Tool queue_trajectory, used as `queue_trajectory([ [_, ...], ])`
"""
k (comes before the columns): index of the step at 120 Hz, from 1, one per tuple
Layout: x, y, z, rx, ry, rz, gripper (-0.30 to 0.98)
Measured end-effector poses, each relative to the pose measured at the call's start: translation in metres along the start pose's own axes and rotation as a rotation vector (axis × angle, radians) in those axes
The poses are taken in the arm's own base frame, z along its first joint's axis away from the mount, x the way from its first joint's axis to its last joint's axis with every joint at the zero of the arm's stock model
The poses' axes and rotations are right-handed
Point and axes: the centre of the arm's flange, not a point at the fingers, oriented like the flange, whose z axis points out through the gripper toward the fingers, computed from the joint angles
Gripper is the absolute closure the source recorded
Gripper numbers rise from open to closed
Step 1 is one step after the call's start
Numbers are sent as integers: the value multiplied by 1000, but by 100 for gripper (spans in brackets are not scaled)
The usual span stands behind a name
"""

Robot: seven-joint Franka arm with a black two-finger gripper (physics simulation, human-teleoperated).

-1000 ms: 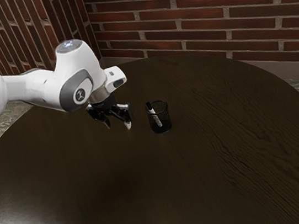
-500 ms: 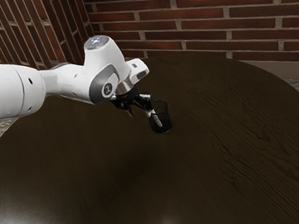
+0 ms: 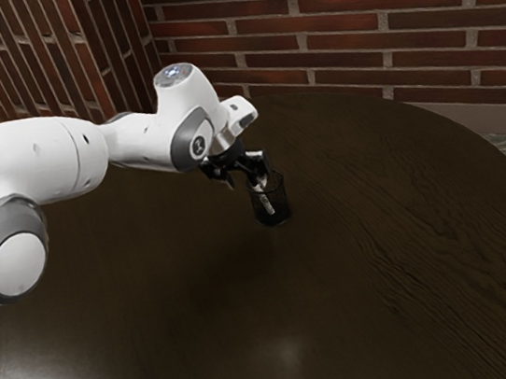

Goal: Take the marker out of the pen holder and place it to the left of the pen holder.

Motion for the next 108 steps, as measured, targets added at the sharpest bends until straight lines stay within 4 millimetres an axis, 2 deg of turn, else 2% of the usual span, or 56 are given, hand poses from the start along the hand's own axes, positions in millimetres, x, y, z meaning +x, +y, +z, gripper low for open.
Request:
queue_trajectory([
  [26, 16, 1, 4, -8, 27, 14, 28],
  [65, 19, -4, 11, -3, 28, 32, 48],
  [108, 23, 0, 15, -8, 30, 59, 54],
])
